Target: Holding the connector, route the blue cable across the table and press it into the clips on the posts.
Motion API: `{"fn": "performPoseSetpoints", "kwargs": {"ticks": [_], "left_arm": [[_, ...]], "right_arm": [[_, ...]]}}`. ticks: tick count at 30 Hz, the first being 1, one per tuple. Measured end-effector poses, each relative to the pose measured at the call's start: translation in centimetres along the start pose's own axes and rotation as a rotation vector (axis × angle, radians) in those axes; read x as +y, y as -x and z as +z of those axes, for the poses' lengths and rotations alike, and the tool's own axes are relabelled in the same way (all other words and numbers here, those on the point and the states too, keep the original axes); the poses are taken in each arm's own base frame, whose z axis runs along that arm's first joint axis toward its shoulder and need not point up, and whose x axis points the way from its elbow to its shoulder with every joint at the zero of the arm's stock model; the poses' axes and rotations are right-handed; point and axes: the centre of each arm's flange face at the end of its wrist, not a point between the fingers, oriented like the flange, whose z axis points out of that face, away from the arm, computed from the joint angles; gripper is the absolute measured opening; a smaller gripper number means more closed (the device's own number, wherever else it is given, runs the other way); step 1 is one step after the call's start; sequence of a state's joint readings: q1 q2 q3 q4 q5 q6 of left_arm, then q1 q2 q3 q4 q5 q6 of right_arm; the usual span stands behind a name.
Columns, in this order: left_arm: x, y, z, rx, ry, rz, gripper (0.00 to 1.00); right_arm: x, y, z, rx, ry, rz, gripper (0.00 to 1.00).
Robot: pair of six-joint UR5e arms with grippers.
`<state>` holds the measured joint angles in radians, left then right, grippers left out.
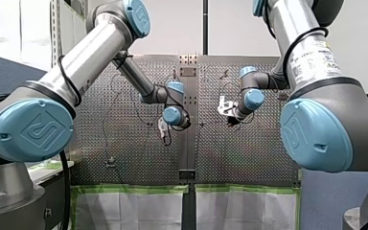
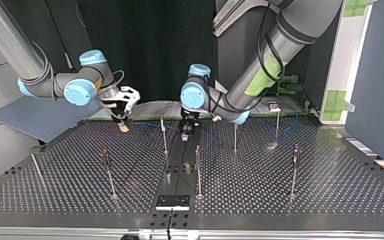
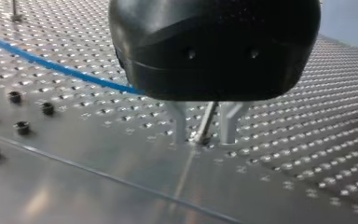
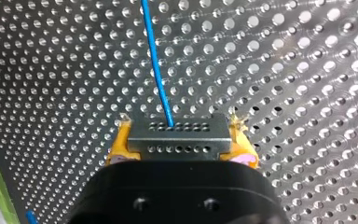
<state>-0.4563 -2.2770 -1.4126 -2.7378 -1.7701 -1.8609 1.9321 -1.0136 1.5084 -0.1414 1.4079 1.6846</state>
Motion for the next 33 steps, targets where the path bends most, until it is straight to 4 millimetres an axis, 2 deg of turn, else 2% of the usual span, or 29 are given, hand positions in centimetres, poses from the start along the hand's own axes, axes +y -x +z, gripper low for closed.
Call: {"fn": "performPoseSetpoints", "kwargs": {"ticks": [6,14,17,33], "left_arm": [[-0.6,-0.1,-0.7,0.039,0.005,0.043,1.0],[-3.2,2.7,-3.0,0.056,-0.005,0.086,1.0],[-4.2,3.1,-4.0,0.071,-0.011,0.104,1.0],[-10.4,0.3,-10.1,0.178,0.01,0.235,1.0]], "right_arm": [[0.7,-0.4,0.1,0.007,0.009,0.003,0.0],[2.3,-0.7,0.2,0.009,0.033,0.018,0.0],[2.9,-0.8,0.2,0.009,0.041,0.023,0.0],[4.3,-0.9,0.1,0.003,0.062,0.033,0.0]]}}
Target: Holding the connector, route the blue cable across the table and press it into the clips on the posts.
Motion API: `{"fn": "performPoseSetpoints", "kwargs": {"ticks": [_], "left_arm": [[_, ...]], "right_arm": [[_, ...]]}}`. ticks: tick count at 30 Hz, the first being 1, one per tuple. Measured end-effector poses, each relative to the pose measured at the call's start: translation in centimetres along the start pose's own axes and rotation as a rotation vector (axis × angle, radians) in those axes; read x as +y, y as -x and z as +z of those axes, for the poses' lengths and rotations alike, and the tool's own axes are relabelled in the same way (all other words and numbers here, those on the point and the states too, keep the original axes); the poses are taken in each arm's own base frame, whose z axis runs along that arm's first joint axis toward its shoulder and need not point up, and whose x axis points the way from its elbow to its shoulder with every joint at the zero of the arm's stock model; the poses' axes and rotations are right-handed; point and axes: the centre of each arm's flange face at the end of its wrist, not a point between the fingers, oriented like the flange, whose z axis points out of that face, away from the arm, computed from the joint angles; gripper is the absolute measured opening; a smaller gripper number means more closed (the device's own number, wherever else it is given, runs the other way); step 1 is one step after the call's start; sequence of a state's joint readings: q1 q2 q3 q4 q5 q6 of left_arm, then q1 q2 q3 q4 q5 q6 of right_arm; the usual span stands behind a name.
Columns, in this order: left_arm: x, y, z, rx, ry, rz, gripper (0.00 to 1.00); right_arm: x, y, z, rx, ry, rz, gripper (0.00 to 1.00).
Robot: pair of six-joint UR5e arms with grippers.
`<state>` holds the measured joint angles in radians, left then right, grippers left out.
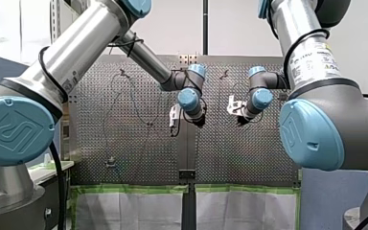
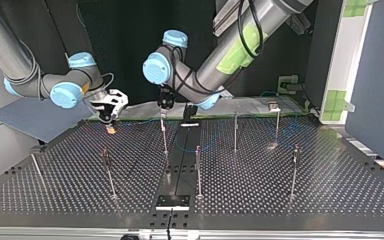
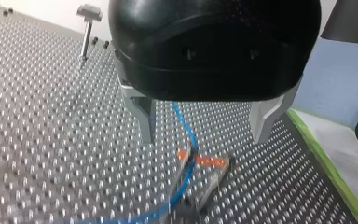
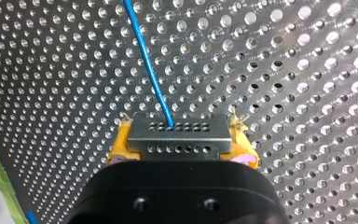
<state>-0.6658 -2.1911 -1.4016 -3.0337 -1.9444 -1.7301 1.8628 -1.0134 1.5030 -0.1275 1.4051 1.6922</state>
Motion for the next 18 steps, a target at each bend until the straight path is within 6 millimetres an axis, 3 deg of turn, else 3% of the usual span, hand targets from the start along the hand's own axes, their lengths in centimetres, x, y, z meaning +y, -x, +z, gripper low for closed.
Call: {"fn": "performPoseSetpoints", "kwargs": {"ticks": [10,18], "left_arm": [[-6.1,-0.5,-1.3,-0.074,-0.03,-0.075,1.0],[-6.6,-2.0,0.7,-0.043,0.012,-0.073,1.0]], "right_arm": [[1.0,-0.2,0.0,-0.001,0.012,0.006,0.0],[1.7,-0.3,0.0,-0.005,0.023,0.01,0.0]]}}
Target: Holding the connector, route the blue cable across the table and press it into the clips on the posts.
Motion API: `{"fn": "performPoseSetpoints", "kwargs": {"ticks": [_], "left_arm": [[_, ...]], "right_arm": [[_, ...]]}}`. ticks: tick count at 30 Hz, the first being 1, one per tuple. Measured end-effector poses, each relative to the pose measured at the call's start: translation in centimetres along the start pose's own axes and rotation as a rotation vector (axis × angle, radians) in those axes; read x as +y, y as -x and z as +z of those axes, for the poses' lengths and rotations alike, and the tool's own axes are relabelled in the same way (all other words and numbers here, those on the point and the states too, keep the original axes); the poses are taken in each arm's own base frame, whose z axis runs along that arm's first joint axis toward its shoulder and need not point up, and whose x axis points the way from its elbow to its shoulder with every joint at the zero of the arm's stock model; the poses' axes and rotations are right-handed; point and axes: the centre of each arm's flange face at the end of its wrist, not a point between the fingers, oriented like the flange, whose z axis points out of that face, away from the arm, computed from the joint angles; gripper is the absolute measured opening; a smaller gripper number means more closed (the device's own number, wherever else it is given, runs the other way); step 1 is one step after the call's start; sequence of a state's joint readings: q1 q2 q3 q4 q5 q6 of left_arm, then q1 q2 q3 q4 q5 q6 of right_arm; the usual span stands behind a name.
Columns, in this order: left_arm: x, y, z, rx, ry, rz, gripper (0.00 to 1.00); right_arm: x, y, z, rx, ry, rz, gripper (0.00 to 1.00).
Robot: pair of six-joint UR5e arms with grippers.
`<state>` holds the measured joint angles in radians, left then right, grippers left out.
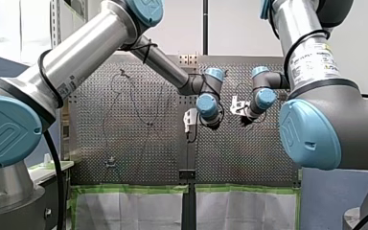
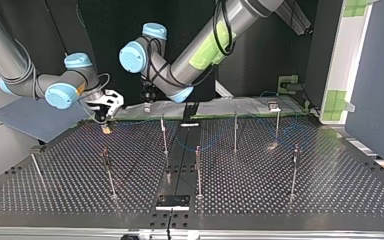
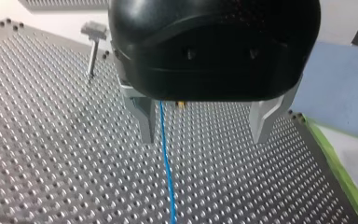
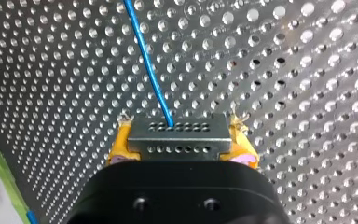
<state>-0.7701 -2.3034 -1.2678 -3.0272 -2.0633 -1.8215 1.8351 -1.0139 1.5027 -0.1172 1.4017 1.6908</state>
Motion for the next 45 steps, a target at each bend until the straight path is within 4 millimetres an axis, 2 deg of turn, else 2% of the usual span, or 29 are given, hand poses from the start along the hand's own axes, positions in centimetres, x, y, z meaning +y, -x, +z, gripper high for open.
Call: {"fn": "performPoseSetpoints", "kwargs": {"ticks": [4,13,17,22,28,35,45], "left_arm": [[0.1,-0.2,1.4,-0.007,0.025,-0.007,1.0],[-1.0,2.5,2.7,-0.066,0.025,-0.041,1.0],[-1.6,2.0,3.4,-0.054,0.024,-0.034,1.0],[-2.0,1.1,4.9,-0.051,0.03,-0.04,1.0],[-1.9,2.6,6.3,-0.09,0.044,-0.067,1.0],[-1.8,3.4,6.8,-0.112,0.045,-0.085,1.0],[-2.5,0.8,8.2,-0.08,0.037,-0.08,1.0]], "right_arm": [[0.6,-0.1,-0.1,-0.013,-0.002,0.001,0.0],[0.0,0.2,-0.6,-0.047,-0.052,-0.016,0.0],[-0.4,-0.2,-0.9,-0.043,-0.068,-0.021,0.0],[-0.9,-1.7,-1.7,-0.019,-0.087,-0.022,0.0],[-1.6,-2.4,-2.2,-0.01,-0.128,-0.02,0.0],[-1.9,-2.4,-2.3,-0.011,-0.147,-0.02,0.0],[-2.2,-2.6,-2.5,-0.008,-0.166,-0.023,0.0]]}}
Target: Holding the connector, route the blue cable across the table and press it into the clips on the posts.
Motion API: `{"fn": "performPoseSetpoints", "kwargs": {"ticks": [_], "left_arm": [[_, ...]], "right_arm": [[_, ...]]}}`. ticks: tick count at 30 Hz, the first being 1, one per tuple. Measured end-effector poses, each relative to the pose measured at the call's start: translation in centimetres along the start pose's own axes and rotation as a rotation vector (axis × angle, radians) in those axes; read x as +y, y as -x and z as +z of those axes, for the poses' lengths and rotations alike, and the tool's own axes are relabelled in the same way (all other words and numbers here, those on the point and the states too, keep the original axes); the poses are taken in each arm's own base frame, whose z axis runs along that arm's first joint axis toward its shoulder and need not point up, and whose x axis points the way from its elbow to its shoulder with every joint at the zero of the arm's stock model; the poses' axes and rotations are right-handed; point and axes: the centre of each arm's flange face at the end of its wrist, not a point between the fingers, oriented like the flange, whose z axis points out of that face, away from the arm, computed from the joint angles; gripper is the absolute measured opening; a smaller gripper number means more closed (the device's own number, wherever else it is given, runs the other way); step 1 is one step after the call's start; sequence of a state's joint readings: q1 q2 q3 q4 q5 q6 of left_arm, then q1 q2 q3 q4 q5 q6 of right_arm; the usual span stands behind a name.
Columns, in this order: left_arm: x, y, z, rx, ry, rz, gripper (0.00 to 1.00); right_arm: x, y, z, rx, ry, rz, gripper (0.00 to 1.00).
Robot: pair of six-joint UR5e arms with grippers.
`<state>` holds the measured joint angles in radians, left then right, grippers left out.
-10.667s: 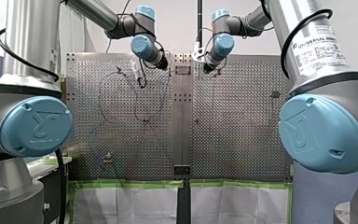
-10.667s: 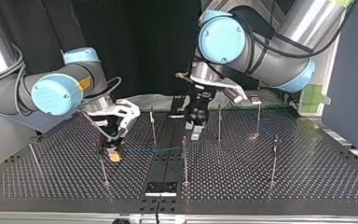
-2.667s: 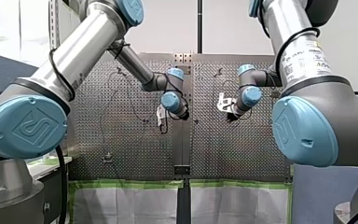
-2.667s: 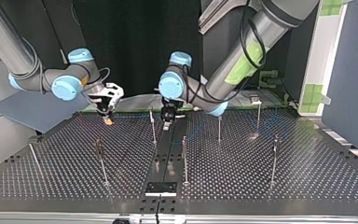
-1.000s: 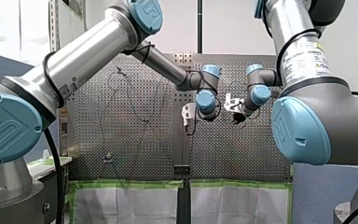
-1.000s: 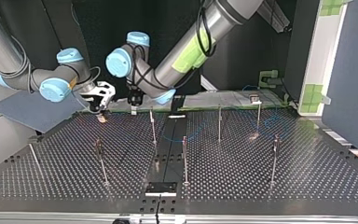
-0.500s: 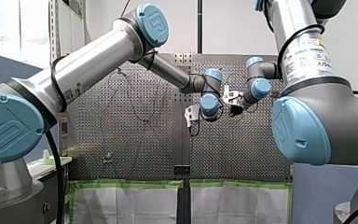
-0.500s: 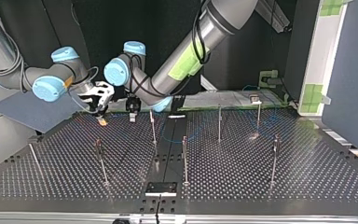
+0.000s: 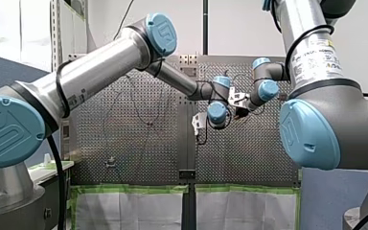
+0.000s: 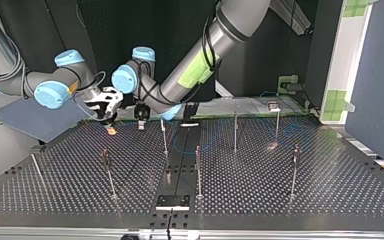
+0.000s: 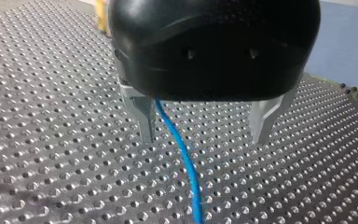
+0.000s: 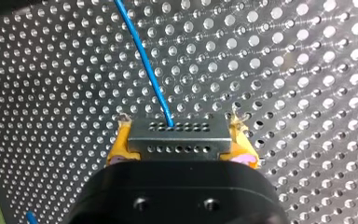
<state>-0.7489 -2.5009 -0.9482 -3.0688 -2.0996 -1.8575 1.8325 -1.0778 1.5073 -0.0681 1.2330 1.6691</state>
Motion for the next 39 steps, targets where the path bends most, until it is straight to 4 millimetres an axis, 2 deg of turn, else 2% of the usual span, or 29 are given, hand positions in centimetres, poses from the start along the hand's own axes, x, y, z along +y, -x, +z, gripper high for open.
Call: {"fn": "performPoseSetpoints", "kwargs": {"ticks": [9,10,11,12,13,15,16,27,33,39], "left_arm": [[-0.3,0.2,0.0,0.009,0.002,-0.002,1.0],[-0.3,0.1,0.0,0.009,0.002,-0.003,0.84],[-0.4,0.1,-0.1,0.008,0.001,-0.003,0.84],[-0.5,0.1,-0.2,0.007,0.0,-0.004,0.75],[-0.6,0.1,-0.2,0.005,-0.002,-0.005,0.46],[-0.8,0.1,-0.3,0.0,-0.004,-0.008,0.46],[-0.9,0.2,-0.3,-0.002,-0.006,-0.009,0.01],[-0.8,0.9,-0.6,-0.012,0.02,-0.032,0.01],[-0.6,3.2,-1.2,-0.043,0.056,-0.049,0.01],[-1.1,6.9,-2.5,-0.083,0.051,-0.074,0.01]], "right_arm": [[0.1,-0.1,0.0,0.002,0.0,0.001,0.0],[0.1,-0.1,0.0,0.002,0.0,0.001,0.0],[0.1,-0.1,0.0,0.003,0.001,0.002,0.0],[0.1,-0.1,0.0,0.003,0.001,0.002,0.0],[0.1,-0.1,0.0,0.003,0.001,0.002,0.0],[0.1,-0.2,-0.1,0.004,0.001,0.001,0.0],[0.1,-0.2,-0.1,0.005,0.001,0.001,0.0],[-0.1,-0.7,-0.3,0.014,-0.001,-0.001,0.0],[-0.7,-2.4,-1.1,0.042,-0.005,-0.012,0.0],[-1.6,-5.4,-2.8,0.098,-0.015,-0.018,0.0]]}}
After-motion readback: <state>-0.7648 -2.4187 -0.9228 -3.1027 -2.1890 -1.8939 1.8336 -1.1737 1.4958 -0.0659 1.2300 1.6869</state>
